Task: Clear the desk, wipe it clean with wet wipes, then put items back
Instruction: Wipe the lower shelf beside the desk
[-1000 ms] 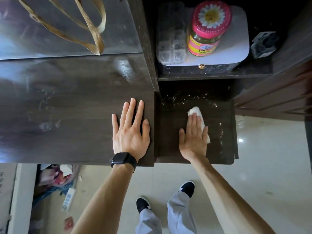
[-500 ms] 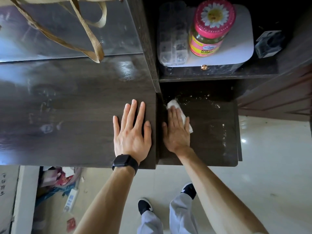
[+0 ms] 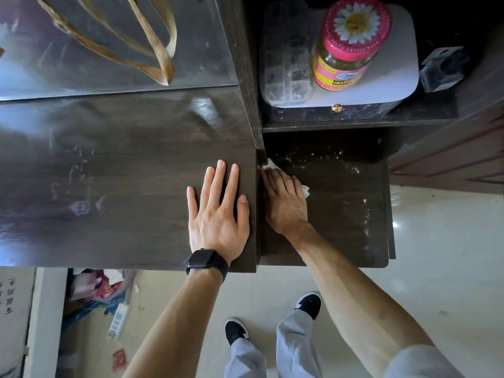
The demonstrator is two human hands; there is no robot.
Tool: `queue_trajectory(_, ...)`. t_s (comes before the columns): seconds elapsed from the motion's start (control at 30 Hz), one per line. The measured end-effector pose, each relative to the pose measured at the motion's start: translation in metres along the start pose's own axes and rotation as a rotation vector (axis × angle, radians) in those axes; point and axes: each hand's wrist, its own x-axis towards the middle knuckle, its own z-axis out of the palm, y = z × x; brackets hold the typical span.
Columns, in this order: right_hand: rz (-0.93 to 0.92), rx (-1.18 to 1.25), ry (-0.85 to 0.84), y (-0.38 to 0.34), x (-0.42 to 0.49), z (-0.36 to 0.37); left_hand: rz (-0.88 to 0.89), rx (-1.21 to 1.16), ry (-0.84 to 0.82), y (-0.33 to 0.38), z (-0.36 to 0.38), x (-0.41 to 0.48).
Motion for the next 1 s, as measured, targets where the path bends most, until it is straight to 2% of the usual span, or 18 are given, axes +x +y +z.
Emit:
queue_trajectory(0.17, 0.066, 0.003, 0.037, 0.001, 0.001, -0.002, 0.004, -0.002, 0.005, 0.000, 0.000, 0.000)
queue_trajectory(0.3, 0.210, 0.035, 0.154, 0.011, -0.011, 0.008, -0.001, -0.005, 0.012, 0.000, 0.001, 0.000)
queue_trajectory(0.37, 0.223, 0.059, 0.122, 0.014, -0.009, 0.008, 0.000, -0.003, 0.014, 0.000, 0.001, 0.000)
queue_trajectory(0.47, 0.135, 0.106, 0.004, 0.008, 0.002, 0.003, -0.001, -0.004, 0.019, -0.001, 0.002, 0.000)
queue_trajectory(0.57, 0.064, 0.010, -0.045, 0.000, 0.005, 0.007, 0.001, -0.005, 0.016, 0.000, 0.001, -0.001)
queue_trajectory(0.8, 0.079, -0.007, -0.076, 0.001, 0.009, 0.003, 0.005, 0.006, 0.013, 0.000, 0.001, -0.001)
queue_trajectory(1.0, 0.140, -0.002, -0.141, 0.008, 0.050, -0.018, 0.014, 0.003, 0.008, 0.000, 0.001, -0.001)
